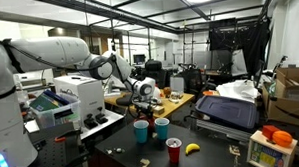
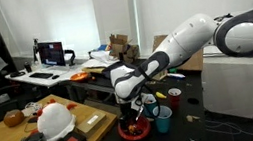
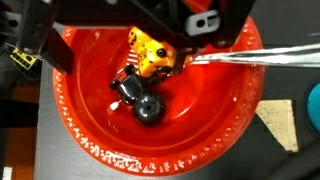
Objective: Pick up the contents in the orange bowl and put them in the blue cup
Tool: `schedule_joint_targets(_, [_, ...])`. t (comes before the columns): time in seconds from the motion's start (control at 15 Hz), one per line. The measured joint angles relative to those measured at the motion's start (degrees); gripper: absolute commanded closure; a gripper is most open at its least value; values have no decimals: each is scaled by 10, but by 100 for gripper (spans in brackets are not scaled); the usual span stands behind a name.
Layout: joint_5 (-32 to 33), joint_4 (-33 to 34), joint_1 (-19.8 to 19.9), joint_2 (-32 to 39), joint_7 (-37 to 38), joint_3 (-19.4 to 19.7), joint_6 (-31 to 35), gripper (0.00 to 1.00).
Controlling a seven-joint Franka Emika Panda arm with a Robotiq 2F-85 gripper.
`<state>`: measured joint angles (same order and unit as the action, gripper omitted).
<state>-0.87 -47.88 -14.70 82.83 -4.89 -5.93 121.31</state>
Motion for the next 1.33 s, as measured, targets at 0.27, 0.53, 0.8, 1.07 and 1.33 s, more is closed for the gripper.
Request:
schedule_joint_targets(0.27, [2,0,-2,3,0,5,9,0])
schedule_joint_targets(0.53, [7,1,-3,5,-3,9,17,0])
schedule_joint_targets(0.8, [14,5,-3,6,-5,13,19,0])
schedule_joint_targets(1.07, [23,10,-3,8,-6,13,20,0])
schedule_joint_targets(1.33, [24,11,-3,9,-6,12,20,0])
